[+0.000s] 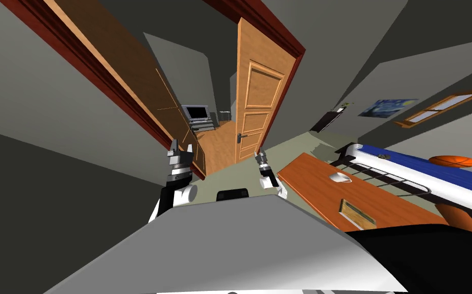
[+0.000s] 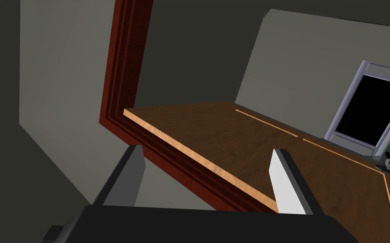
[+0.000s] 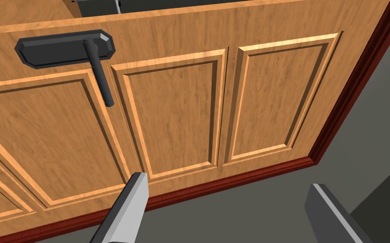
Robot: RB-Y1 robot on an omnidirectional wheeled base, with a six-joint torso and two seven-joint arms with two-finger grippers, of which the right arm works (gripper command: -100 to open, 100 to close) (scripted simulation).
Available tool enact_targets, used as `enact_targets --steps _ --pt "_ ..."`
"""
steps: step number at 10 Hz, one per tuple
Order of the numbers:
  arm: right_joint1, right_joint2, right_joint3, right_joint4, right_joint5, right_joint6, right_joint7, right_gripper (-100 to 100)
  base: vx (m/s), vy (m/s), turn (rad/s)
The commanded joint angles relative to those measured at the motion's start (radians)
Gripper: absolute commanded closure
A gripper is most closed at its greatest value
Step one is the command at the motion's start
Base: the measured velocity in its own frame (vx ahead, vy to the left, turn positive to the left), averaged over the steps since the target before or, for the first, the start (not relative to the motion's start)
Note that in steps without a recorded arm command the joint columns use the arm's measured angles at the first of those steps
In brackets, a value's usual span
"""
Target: Push the door open
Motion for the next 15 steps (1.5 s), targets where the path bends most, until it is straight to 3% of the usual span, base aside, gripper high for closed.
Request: enact_targets --steps 1,15 --pt "-0.023 -0.024 0.011 0.043 -0.009 -0.002 -0.010 -100 0.102 -0.030 0.116" --pt "-0.222 -0.212 0.106 0.435 -0.080 -0.044 -0.084 -100 0.092 -0.045 0.111"
